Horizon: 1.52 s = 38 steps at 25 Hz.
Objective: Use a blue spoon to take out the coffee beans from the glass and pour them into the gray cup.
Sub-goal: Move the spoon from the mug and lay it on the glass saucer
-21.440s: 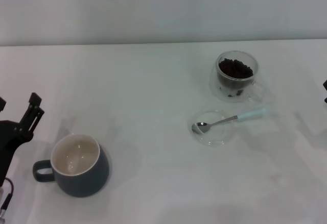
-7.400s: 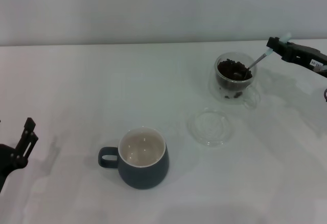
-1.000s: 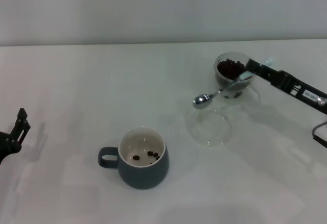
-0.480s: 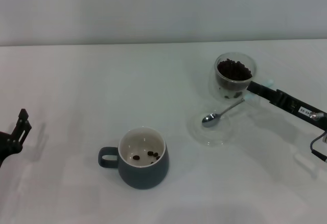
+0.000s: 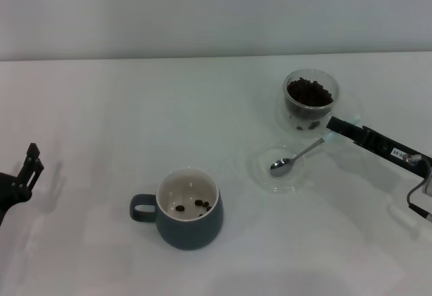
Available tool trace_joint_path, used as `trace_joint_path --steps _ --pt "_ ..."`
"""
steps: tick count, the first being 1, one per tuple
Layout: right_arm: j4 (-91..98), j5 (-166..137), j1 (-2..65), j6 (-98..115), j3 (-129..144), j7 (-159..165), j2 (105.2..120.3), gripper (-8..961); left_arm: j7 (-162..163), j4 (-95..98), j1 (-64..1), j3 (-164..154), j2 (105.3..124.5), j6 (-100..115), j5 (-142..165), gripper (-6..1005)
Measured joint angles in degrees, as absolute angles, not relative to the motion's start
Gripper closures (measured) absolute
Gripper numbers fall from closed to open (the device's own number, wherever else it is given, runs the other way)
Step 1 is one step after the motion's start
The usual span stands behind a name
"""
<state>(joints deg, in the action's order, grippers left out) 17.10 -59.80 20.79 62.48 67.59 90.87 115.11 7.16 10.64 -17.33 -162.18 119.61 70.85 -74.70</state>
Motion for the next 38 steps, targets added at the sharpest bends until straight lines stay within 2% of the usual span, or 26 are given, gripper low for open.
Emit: trace_joint_path --steps 19,24,28,38 --pt "15.63 -59.85 22.4 60.81 70.69 91.46 115.23 792 7.21 10.73 -17.31 -162.19 119.62 70.3 -74.7 224" --pt "15.61 -59.73 22.41 59.33 70.77 91.45 115.22 606 7.29 10.73 -17.09 -162.16 119.62 70.3 -74.83 225" --pt "15.88 -59.37 22.16 57.19 70.14 91.01 115.14 606 7.3 10.73 -17.01 -162.15 119.62 70.02 -75.83 225" --pt "15.98 -59.25 21.03 56.4 67.52 91.25 113.83 605 7.3 10.73 -16.87 -162.16 119.53 69.52 -76.11 224"
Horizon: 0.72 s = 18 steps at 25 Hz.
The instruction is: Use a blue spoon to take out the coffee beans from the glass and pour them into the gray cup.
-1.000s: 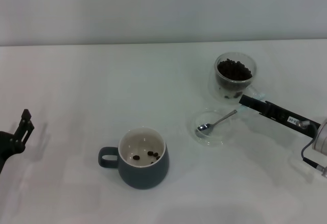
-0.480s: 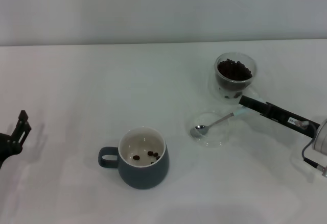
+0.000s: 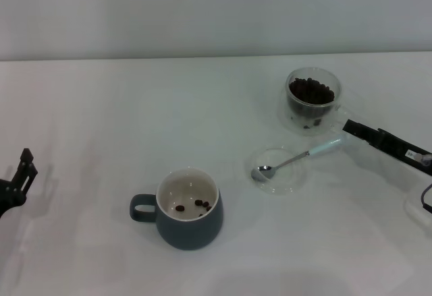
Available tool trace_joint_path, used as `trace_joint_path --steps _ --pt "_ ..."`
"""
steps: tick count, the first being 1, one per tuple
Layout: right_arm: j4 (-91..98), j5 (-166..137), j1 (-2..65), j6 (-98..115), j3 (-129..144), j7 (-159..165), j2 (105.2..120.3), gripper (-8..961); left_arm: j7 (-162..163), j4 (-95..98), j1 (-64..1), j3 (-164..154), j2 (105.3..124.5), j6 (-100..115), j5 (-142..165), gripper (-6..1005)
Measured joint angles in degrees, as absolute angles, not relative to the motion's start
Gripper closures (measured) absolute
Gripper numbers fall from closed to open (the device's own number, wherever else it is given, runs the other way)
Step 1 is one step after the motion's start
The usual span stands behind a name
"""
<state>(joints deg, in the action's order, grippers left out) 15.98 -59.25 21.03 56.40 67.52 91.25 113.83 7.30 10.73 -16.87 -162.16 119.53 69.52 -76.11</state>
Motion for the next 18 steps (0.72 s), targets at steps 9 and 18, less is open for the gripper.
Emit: trace_joint_path --steps 9,18 --pt "16.68 -59.16 18.4 59.65 63.05 89.86 113.81 602 7.3 10.72 -16.87 -162.16 119.53 69.51 -76.12 225" --pt "13.69 -56.37 15.53 73.35 47.83 48.21 115.08 592 7.29 10.64 -16.96 -162.16 119.48 69.53 -76.11 225"
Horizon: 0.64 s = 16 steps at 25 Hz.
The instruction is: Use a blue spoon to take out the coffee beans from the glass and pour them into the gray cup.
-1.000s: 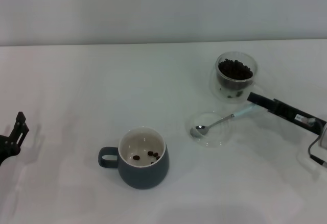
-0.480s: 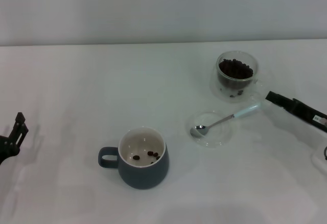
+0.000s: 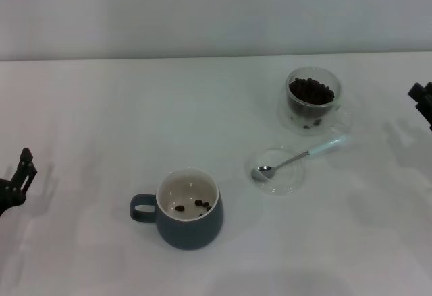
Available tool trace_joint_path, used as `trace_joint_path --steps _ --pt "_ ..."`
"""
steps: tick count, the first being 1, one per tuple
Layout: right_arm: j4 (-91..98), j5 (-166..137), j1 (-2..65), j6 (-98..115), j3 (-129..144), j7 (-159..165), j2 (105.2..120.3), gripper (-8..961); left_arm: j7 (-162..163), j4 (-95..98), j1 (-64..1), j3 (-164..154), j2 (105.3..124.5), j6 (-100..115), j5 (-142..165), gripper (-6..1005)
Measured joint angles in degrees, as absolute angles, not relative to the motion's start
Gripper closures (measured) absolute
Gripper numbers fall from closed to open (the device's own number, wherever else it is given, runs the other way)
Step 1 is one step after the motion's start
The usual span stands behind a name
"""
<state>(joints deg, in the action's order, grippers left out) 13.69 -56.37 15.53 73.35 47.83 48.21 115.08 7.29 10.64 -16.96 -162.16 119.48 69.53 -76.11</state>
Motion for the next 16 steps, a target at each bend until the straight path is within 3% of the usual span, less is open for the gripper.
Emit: trace_joint_path --steps 9,15,16 --pt "4.33 -44.28 17.58 76.91 47.68 23.02 115.53 582 7.29 10.72 -17.96 -162.16 119.37 70.11 -76.81 225" --pt "1.73 -42.21 17.62 80.75 47.62 18.85 115.58 366 7.29 10.73 -18.03 -162.16 119.35 70.27 -78.38 225" --pt "1.67 -42.19 17.61 80.77 47.61 18.72 115.57 366 7.29 10.73 -18.05 -162.16 119.36 70.39 -78.38 225"
